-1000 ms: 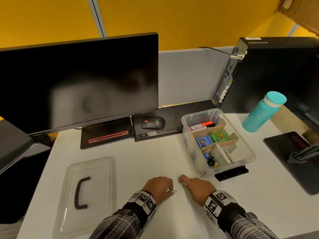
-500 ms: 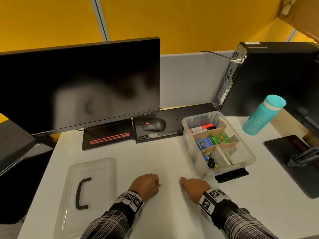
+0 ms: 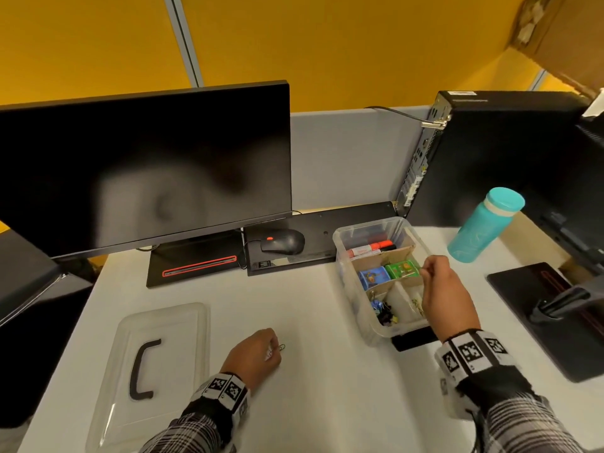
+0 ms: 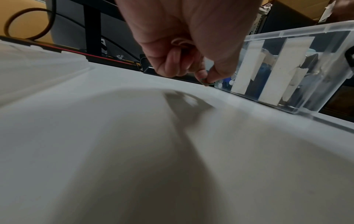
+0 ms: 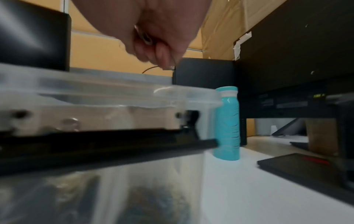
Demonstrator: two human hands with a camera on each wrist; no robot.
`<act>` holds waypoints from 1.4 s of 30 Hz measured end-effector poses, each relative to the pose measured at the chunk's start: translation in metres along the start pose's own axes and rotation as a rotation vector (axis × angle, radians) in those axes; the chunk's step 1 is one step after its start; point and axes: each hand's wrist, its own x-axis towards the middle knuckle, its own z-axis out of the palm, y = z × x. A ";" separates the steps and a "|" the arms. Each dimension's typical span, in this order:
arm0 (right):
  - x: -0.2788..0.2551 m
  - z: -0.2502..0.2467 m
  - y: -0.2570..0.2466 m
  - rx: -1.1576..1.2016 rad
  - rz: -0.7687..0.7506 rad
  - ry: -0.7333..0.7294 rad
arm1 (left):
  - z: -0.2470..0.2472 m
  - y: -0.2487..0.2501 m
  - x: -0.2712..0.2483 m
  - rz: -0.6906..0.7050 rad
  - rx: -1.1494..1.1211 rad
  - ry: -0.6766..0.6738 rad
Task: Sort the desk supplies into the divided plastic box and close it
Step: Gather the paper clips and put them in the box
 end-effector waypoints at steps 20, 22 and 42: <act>0.011 -0.009 0.045 -0.214 -0.107 0.094 | -0.015 0.018 -0.003 -0.085 -0.096 0.060; 0.008 -0.003 0.059 -0.265 -0.019 0.030 | -0.025 0.034 0.004 -0.040 -0.112 0.115; 0.010 -0.006 0.077 0.304 0.084 -0.326 | 0.012 0.313 0.101 0.248 0.414 -0.343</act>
